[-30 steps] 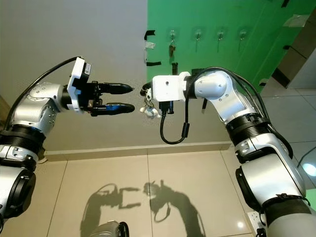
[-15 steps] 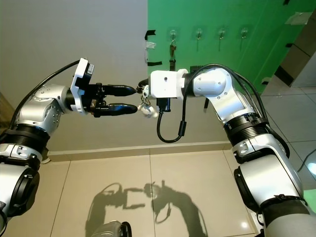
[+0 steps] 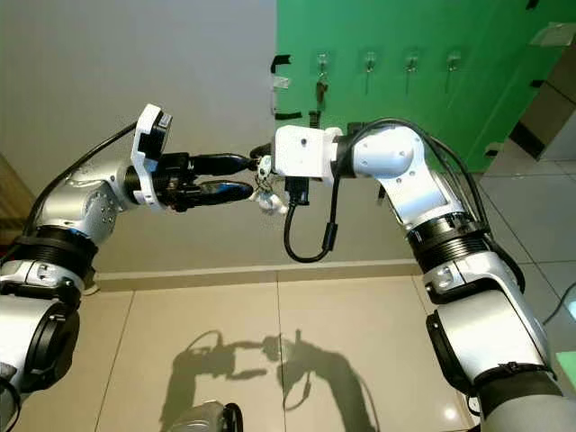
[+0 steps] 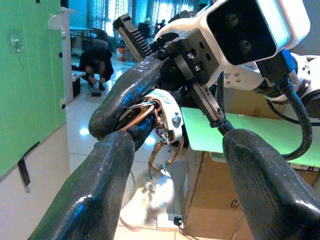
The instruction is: Hang keys on a hook
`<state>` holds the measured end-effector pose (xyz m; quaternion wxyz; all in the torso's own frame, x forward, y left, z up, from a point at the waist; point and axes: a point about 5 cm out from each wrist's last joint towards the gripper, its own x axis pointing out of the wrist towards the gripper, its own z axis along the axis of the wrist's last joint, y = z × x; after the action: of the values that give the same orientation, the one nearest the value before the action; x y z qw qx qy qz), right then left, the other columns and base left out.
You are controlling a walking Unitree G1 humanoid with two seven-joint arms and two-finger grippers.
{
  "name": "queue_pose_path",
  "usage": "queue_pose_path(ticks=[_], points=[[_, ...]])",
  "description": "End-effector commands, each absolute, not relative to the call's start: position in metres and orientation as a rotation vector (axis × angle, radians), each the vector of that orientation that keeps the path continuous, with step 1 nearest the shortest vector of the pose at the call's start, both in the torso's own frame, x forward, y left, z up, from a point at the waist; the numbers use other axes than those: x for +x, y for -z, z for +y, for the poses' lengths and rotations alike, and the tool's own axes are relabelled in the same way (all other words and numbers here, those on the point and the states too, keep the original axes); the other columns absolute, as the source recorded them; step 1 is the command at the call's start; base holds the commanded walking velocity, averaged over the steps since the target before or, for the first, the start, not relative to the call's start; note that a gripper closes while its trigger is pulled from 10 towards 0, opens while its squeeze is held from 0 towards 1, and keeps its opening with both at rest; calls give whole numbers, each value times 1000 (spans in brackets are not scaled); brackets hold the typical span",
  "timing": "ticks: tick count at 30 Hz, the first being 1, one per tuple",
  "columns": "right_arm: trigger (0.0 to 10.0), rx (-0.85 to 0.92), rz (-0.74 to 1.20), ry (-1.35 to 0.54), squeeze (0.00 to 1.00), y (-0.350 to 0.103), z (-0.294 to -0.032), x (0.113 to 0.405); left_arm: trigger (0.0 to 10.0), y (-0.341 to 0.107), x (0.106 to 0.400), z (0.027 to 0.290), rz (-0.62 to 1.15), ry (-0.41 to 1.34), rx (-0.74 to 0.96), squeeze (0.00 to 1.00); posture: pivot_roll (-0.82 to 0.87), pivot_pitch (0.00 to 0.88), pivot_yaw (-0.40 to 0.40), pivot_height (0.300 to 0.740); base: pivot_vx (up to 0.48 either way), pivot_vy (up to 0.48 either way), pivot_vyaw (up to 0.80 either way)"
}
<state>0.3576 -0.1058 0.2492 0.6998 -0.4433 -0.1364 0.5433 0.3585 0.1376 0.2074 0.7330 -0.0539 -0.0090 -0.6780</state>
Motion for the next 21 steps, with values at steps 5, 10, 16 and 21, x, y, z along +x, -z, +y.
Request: queue_pose_path(ticks=[5,10,16,21], points=[[0,-1008,-353,-1200,0,-259,-103,355,10000,-214,361,139,-29,1482,-119,0,-28,0,89,740,0,0,0],[0,-1011,-350,-1197,0,-258,-104,356,10000,-214,361,144,-30,1459,-118,0,-22,0,74,740,0,0,0],[0,-1004,-346,-1208,0,-258,-103,356,10000,-213,361,139,-34,1462,-130,0,-19,0,56,740,0,0,0],[0,-987,-366,-1209,0,-263,-99,357,10000,-211,362,139,-19,1449,-160,0,-19,0,56,740,0,0,0]])
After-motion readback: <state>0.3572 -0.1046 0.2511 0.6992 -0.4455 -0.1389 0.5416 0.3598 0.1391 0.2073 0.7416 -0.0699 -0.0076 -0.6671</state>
